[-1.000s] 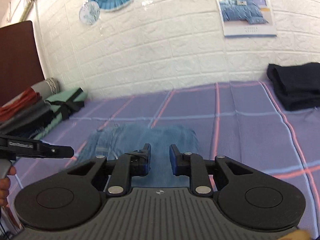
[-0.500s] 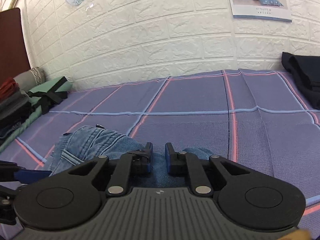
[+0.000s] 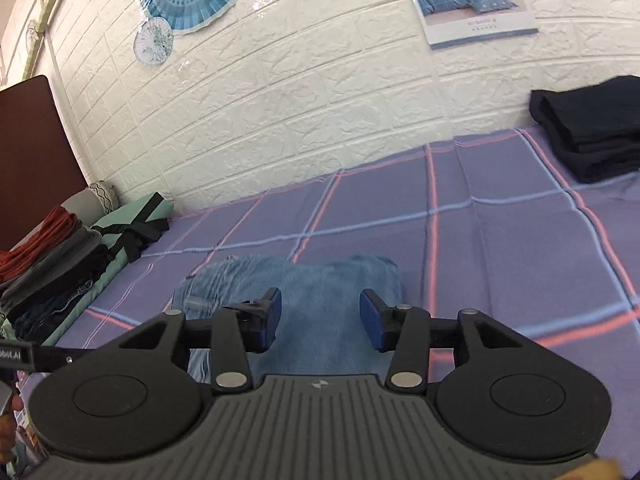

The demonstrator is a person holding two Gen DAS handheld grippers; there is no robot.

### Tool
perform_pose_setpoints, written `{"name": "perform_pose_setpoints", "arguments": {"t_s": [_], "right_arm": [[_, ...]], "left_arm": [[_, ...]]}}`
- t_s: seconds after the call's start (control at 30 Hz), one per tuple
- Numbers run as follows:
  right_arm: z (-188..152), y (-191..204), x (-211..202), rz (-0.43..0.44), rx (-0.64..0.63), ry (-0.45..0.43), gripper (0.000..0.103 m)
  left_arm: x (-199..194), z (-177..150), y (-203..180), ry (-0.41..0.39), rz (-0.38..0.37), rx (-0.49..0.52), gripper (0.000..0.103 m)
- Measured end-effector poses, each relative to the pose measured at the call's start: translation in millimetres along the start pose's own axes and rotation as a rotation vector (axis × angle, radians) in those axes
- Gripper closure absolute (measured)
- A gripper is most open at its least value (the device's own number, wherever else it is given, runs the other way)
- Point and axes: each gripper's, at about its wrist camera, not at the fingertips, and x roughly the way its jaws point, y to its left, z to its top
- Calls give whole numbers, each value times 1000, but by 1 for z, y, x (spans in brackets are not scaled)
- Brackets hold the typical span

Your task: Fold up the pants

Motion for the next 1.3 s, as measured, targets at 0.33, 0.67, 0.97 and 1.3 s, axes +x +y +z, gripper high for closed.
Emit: {"name": "perform_pose_setpoints", "arguments": {"t_s": [0.33,0.67,0.97,1.3], "right_arm": [[-18,-16,-8,-10,102,69,4],[-22,-23,1,18,155,127,3],[-23,-32,7,95,227,169,2],[-26,-35,5,170,254,210,3]], "left_arm": [[35,22,10,94,-56,-79,0],[69,31,11,115,-28,-41,0],[76,37,13,111,-48,-29,0],[74,37,17,103,-96,3,0]]}}
